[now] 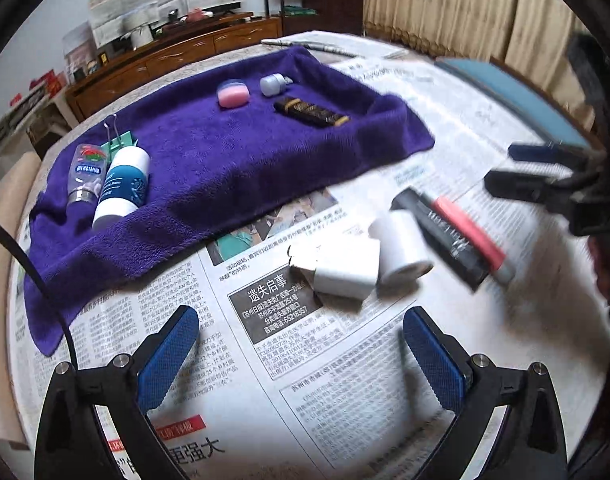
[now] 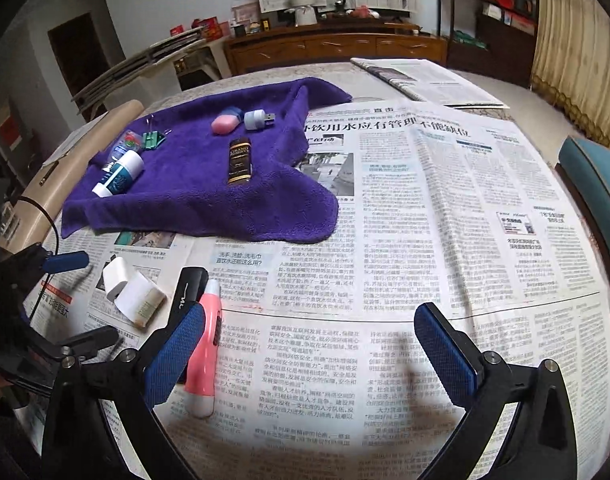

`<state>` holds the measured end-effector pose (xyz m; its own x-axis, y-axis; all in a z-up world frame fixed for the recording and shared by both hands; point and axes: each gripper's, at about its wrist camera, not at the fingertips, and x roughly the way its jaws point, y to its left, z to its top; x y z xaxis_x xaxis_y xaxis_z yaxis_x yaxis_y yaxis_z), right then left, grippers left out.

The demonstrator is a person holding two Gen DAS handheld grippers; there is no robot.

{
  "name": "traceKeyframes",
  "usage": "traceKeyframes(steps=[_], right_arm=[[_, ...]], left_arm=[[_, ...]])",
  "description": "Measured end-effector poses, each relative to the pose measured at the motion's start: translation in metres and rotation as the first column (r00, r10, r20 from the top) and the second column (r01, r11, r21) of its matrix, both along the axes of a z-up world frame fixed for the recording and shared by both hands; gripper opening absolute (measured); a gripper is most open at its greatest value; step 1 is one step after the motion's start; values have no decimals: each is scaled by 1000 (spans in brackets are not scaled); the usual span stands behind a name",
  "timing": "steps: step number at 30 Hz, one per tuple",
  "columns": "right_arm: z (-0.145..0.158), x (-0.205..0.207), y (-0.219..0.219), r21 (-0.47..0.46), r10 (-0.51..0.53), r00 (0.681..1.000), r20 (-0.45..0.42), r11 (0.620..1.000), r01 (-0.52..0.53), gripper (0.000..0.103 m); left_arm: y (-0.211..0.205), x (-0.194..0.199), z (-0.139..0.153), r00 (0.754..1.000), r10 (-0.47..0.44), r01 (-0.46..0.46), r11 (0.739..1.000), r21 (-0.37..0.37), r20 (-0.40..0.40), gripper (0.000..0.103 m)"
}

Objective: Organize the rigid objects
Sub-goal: 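Grasp the white plug adapter with the left tool, then grasp the pink marker with the right tool while the left tool holds the adapter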

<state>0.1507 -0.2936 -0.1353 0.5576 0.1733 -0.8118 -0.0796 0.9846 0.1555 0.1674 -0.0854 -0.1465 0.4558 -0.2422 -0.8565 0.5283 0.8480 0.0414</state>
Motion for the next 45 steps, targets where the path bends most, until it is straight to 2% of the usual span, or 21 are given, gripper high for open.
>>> traceKeyframes(steps=[5,10,16,20,24,28,33,37,40,45], right_arm=[[-3,-4,-2,-9,8,1000,9,1000,-8,103],[-8,-3,-11,-10,-14,1000,-12,1000,14,103],[-8,-2,-18,-3,-35,999,-18,999,35,103],[-8,-2,-15,-8,-28,999,-21,1000,28,103],[-9,-3,-11,-13,-18,1000,-19,1000,18,103],[-5,-7,-3,-11,12,1000,-5,1000,-12,103],[-10,-10,18,-50,87,996,-26,995,-88,103],[-13,-12,29,-83,103,994,-28,991,-105,103],[-13,-12,33,-128,91,996,-16,987,-93,102],[-14,-11,34,-141,78,997,-9,987,-78,102]], left_arm=[[0,6,-5,999,-42,43,999,-32,21,103],[-2,7,-5,995,-86,89,993,-81,44,93],[-8,9,-2,987,-146,152,984,-98,64,67],[-10,8,1,985,-157,163,981,-100,68,43],[-7,5,1,989,-131,139,984,-112,69,42],[2,-4,1,995,-67,76,990,-123,70,42],[21,-15,4,998,19,-10,988,-154,56,42],[33,-20,7,997,61,-51,986,-159,56,42],[37,-22,7,995,76,-67,988,-141,59,42],[43,-26,5,993,100,-93,990,-109,59,42]])
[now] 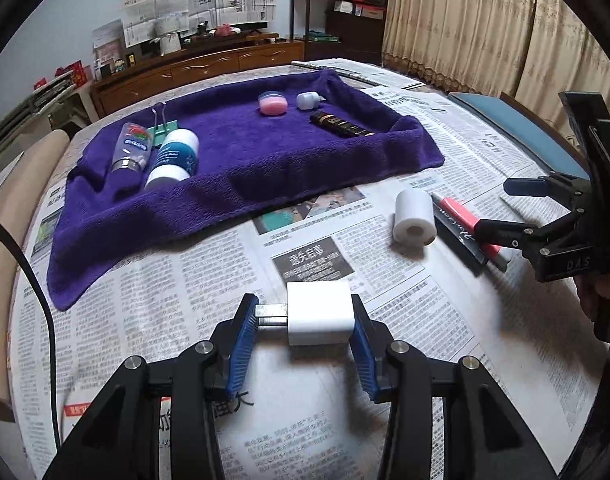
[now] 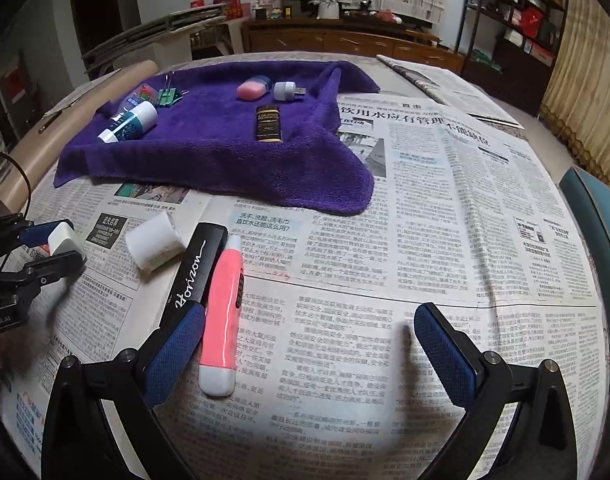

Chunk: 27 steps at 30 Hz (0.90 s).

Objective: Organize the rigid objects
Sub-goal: 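Grasp the pink marker with the right tool while the left tool holds the adapter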

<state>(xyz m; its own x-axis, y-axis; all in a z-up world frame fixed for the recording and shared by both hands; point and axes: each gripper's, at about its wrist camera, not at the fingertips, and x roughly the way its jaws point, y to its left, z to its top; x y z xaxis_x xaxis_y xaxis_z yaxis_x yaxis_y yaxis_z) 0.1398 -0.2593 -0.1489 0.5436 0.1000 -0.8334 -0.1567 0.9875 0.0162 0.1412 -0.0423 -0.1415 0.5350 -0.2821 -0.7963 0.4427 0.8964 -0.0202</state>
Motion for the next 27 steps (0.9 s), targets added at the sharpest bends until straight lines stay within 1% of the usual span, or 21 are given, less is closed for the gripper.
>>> traceKeyframes(steps=[1,3,4,5,7,8,9,10,11,12,13,14,15,16,17,20,27], right_arm=[[-1,0,3,-9,5,1000,1,1000,-5,103],[-5,0,13,-58,18,1000,1,998,-18,101],[-4,-2,14,-60,13,1000,27,998,-12,101],[-4,-2,15,-61,5,1000,25,998,-3,101],[-5,-1,14,-37,-8,1000,19,999,9,101],[-5,-1,15,-30,-8,1000,20,1000,8,99],[-5,-1,15,-18,-2,1000,20,1000,3,93],[-4,-2,17,0,10,1000,21,1000,-10,90],[-3,-3,19,-1,21,999,23,1000,-21,81],[-1,-4,21,1,35,999,32,999,-35,64],[1,-5,23,2,45,998,42,999,-45,53],[2,-6,25,-3,48,998,49,999,-48,32],[3,-6,25,2,52,997,48,999,-52,22],[3,-6,25,3,53,997,47,999,-53,20],[3,-7,24,8,51,998,47,999,-51,16],[3,-6,13,69,37,999,35,997,-39,16],[11,-5,-6,110,-4,999,50,994,-2,16]], left_arm=[[1,-1,0,1000,6,-6,1000,4,0,42],[3,-2,-2,1000,26,-26,1000,4,-3,42],[5,-2,-3,999,39,-38,999,4,-5,42],[5,-3,-4,999,41,-41,999,4,-5,42],[6,-5,-4,999,52,-52,999,9,5,42],[6,-6,-4,998,58,-58,998,12,9,43],[7,-7,-4,997,70,-70,997,14,15,44],[8,-8,-4,997,76,-76,997,11,18,44],[9,-9,-4,996,85,-86,996,10,20,44],[10,-10,-4,995,96,-96,995,11,22,42],[12,-11,-3,994,103,-103,995,1,23,42],[15,-12,-3,995,101,-101,995,-20,17,42],[18,-13,-3,995,101,-101,994,-36,10,42],[20,-13,-2,995,104,-104,994,-44,6,42],[21,-14,-2,994,105,-105,994,-45,5,42],[24,-17,-1,994,107,-107,993,-43,7,42],[27,-16,3,994,112,-112,990,-81,-2,42]])
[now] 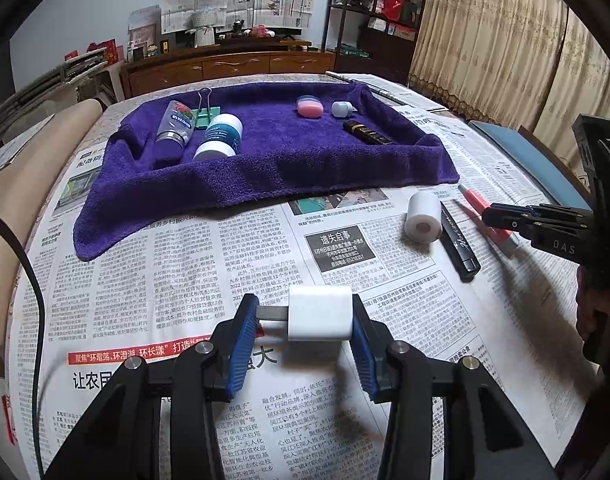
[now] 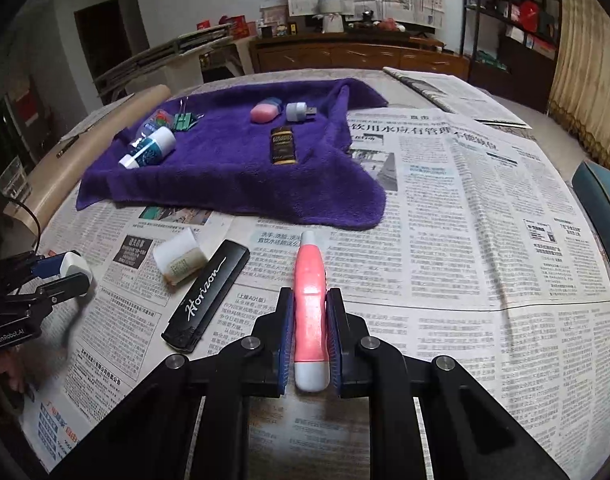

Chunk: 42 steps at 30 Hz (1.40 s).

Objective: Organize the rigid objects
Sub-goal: 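Grasp the pink marker with the right tool while the left tool holds the adapter, then place the adapter on the towel with the left tool while the right tool places the marker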

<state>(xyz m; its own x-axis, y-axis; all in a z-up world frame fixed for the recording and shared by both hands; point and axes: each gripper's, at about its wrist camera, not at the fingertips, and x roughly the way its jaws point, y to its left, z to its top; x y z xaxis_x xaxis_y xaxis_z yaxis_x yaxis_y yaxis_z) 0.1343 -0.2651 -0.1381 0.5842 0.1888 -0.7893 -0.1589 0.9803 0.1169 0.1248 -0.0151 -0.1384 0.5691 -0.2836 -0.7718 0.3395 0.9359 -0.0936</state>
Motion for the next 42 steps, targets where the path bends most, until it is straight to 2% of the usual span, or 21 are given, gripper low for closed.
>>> traceKeyframes(steps=[14,22,34,42], right_arm=[[0,6,-8,44,-5,1000,-21,999,6,16],[17,15,-13,75,-18,1000,1,997,18,16],[50,75,21,102,31,999,41,994,-35,16],[46,124,47,84,65,998,10,994,-66,16]], left_arm=[[10,12,12,999,33,-33,998,-47,-6,42],[26,32,24,998,64,-64,994,-84,-10,42],[50,87,48,995,99,-97,992,-86,16,42],[63,126,44,994,111,-111,992,-54,2,42]])
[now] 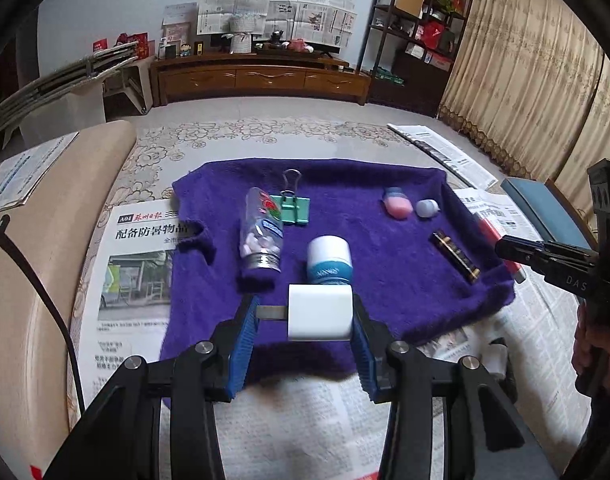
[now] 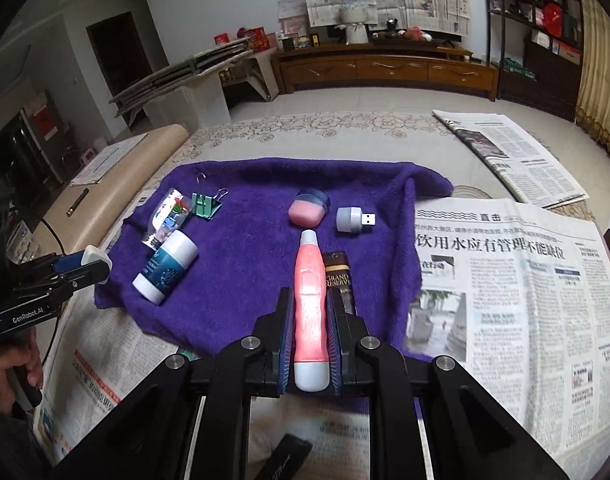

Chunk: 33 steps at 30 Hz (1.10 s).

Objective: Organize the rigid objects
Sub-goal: 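Place the adapter on the towel with the left tool while the right tool places the marker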

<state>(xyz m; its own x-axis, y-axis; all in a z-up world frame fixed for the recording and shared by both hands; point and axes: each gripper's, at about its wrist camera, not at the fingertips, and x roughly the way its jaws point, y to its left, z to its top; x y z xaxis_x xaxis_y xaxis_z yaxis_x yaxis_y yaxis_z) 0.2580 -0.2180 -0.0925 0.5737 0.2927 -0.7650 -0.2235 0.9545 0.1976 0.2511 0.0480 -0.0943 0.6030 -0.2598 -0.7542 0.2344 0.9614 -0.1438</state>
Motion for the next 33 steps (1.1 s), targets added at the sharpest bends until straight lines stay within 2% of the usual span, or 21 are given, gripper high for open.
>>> traceKeyframes(steps=[7,18,26,33], right_arm=[[-19,27,15,-49,30,998,-49,998,-33,16],[-47,41,35,-116,100,988,-115,987,-113,16],[-51,41,37,-151,142,983,-115,976,-158,17],[-50,42,38,-176,195,972,-129,960,-216,18]], left_arm=[[6,27,-19,998,-14,17,998,66,-57,42],[-4,43,-40,986,-72,97,981,169,-149,42],[-7,46,-42,979,-99,134,971,197,-176,42],[-11,52,-42,966,-128,183,953,243,-226,46]])
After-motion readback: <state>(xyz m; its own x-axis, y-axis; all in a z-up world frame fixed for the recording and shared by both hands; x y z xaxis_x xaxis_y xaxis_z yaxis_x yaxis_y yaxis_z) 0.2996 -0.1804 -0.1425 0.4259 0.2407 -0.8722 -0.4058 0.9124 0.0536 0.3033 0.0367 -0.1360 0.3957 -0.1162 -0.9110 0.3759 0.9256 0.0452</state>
